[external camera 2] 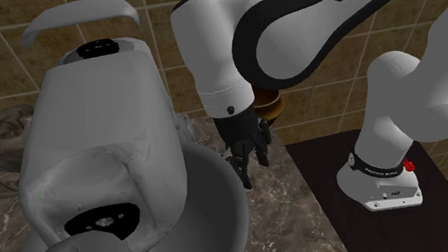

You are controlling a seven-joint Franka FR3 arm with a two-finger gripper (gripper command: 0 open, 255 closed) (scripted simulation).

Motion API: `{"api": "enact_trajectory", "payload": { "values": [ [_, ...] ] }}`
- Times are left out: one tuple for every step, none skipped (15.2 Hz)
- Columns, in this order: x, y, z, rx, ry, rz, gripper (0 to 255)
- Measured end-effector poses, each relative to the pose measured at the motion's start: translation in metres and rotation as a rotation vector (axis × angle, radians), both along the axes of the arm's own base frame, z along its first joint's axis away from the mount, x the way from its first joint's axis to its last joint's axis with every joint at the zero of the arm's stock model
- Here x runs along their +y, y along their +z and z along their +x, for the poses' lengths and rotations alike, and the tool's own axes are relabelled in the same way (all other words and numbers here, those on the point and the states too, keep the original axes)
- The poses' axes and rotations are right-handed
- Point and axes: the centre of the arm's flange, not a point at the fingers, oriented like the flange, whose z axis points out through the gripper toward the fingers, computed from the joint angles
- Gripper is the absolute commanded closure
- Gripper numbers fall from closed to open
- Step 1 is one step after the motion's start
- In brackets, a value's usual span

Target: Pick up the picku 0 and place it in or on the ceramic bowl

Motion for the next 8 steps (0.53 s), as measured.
{"api": "enact_trajectory", "payload": {
  "values": [
    [0.0, 0.0, 0.0, 0.0, 0.0, 0.0, 255],
    [0.0, 0.0, 0.0, 0.0, 0.0, 0.0, 255],
    [0.0, 0.0, 0.0, 0.0, 0.0, 0.0, 255],
    [0.0, 0.0, 0.0, 0.0, 0.0, 0.0, 255],
    [0.0, 0.002, 0.0, 0.0, 0.0, 0.0, 255],
    [-0.001, 0.006, 0.0, 0.0, 0.0, 0.0, 255],
    [0.0, 0.011, 0.0, 0.0, 0.0, 0.0, 255],
    [0.0, 0.017, 0.0, 0.0, 0.0, 0.0, 255]
  ]
}}
